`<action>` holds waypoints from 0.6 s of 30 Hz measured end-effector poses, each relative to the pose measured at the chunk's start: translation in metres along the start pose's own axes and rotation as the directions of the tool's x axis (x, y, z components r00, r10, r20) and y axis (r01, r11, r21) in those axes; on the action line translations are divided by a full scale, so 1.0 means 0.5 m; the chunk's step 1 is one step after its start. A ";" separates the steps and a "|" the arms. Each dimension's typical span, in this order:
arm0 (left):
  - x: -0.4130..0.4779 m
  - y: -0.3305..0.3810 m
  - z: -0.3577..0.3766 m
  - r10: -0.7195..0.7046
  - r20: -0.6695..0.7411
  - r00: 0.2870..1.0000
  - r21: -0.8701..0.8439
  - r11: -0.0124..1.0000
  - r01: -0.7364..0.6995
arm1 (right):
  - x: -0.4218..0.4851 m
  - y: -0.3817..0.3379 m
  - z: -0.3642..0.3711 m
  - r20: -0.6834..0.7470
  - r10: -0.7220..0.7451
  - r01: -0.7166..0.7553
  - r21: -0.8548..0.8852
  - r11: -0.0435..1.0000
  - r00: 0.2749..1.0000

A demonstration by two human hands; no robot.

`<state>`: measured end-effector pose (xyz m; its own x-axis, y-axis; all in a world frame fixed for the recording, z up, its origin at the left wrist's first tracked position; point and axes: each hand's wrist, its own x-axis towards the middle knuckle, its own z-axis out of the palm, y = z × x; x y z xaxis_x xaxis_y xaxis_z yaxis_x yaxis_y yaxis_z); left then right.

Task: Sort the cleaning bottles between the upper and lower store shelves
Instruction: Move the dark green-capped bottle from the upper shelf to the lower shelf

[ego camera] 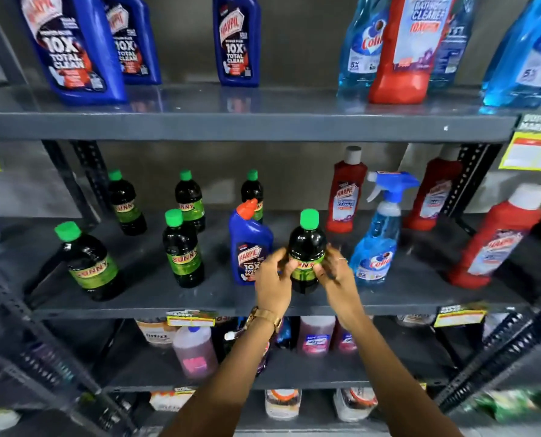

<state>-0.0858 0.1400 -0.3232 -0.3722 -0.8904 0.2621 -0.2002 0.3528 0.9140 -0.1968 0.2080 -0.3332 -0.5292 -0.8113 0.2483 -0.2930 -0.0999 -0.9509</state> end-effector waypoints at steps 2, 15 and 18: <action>0.007 -0.026 0.023 -0.023 -0.030 0.999 0.019 1.000 0.024 | 0.020 0.038 -0.001 0.015 0.058 -0.058 -0.035 0.998 0.998; 0.002 -0.116 -0.002 0.006 -0.201 0.980 0.045 0.999 0.004 | 0.023 0.093 0.067 -0.337 0.063 -0.107 -0.115 0.988 0.940; -0.008 -0.144 -0.047 0.158 -0.396 0.904 0.213 0.974 -0.077 | -0.043 0.087 0.122 -0.363 -0.058 0.022 -0.102 0.995 0.930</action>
<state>-0.0486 0.1113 -0.3831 -0.0090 -0.8635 0.5042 -0.3590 0.4734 0.8044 -0.1494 0.1859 -0.3911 -0.7643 -0.5393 0.3535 -0.3845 -0.0589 -0.9212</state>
